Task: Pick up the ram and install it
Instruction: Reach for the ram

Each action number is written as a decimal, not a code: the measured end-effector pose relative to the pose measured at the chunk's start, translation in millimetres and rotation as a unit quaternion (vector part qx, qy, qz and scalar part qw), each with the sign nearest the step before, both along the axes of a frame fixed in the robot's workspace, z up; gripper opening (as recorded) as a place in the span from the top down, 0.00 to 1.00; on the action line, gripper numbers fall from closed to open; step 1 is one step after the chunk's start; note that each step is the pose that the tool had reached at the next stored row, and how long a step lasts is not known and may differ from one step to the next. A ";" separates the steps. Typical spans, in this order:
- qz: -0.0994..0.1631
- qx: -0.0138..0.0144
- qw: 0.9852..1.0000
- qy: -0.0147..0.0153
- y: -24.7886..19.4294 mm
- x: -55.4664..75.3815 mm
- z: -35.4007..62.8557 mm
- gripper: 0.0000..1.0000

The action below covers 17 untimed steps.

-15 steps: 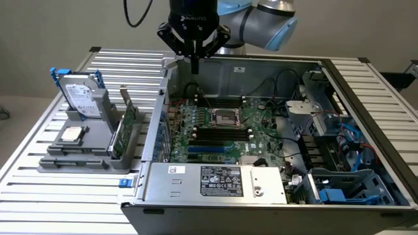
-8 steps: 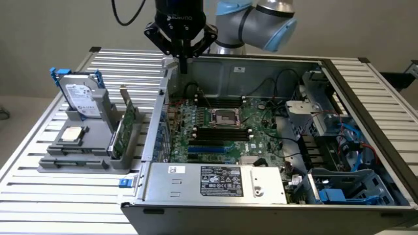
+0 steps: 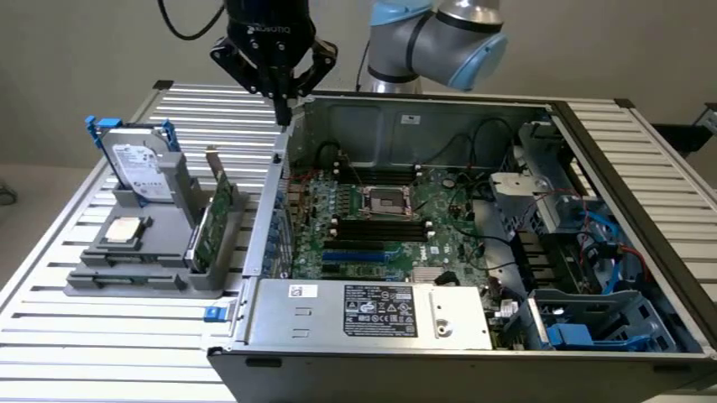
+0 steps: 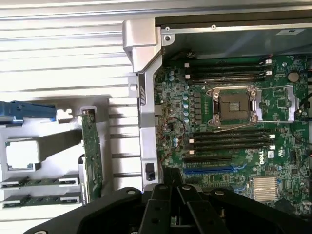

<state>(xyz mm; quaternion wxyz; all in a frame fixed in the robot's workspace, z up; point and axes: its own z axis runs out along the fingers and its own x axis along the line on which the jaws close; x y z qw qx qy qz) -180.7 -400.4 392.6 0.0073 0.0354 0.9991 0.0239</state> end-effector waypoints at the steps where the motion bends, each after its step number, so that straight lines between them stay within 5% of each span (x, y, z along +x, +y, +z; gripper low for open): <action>1: 0.000 0.000 1.000 0.000 0.0 -4.5 0.0 0.89; 17: 0.000 0.000 1.000 0.003 -6.5 -77.0 -6.4 0.89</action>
